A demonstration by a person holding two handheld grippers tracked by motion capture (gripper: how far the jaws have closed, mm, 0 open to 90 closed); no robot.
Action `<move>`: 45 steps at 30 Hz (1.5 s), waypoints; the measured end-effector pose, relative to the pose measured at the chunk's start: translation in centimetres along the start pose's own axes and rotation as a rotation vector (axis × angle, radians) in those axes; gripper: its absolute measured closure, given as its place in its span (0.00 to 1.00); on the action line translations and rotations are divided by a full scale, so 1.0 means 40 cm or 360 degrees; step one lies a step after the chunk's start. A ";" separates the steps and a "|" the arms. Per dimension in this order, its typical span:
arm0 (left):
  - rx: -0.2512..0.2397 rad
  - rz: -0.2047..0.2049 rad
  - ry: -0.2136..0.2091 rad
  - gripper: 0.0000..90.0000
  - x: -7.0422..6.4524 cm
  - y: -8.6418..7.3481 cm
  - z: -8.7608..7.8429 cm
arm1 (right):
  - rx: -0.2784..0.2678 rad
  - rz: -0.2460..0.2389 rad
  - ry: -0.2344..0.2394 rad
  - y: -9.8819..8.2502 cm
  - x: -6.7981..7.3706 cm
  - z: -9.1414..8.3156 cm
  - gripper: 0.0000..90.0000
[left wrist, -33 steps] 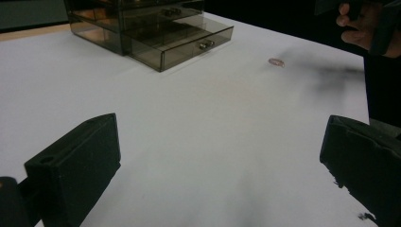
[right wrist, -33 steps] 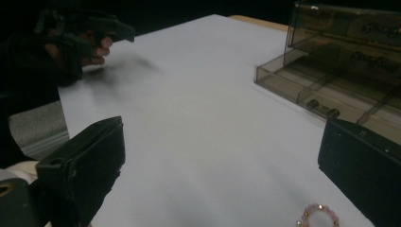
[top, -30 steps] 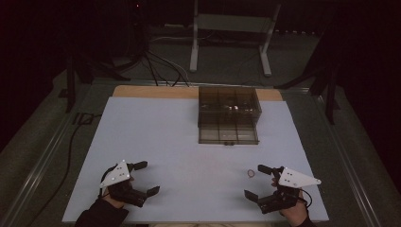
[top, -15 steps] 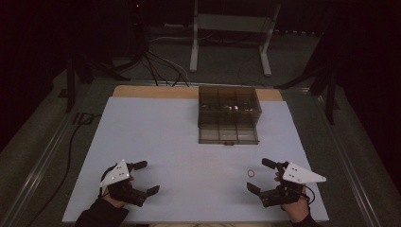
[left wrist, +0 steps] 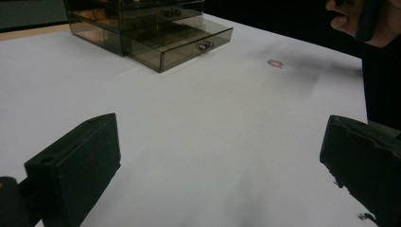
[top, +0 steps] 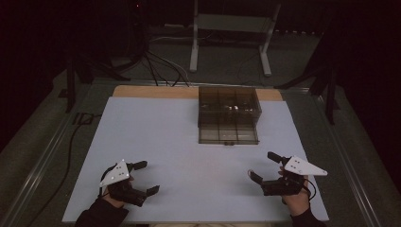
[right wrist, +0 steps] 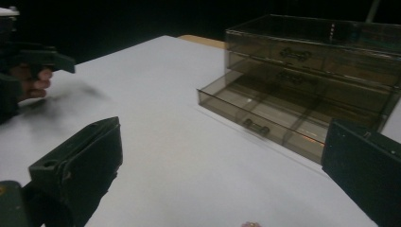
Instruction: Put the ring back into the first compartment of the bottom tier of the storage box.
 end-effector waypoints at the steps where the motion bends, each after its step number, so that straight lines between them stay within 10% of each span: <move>1: -0.0003 -0.0001 0.0000 0.01 0.000 0.000 0.000 | 0.0003 0.0005 -0.0010 -0.001 -0.004 0.001 0.00; 23: -0.0001 0.0001 -0.0018 0.01 -0.002 0.000 0.002 | 0.0169 0.0151 -0.0176 -0.043 -0.070 0.021 0.00; 45: 0.0002 0.0007 -0.0027 0.01 -0.005 0.001 0.005 | 0.0490 0.0166 -0.0293 -0.098 -0.058 0.069 0.13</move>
Point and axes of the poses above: each handheld gripper's, and its own axes: z roughly forward along the jaws, y roughly out of its top, x roughly to its left, the point moved 2 cm from there along z, roughly forward along the jaws, and after that the axes turned 1 degree about z, right-handed, at the moved point
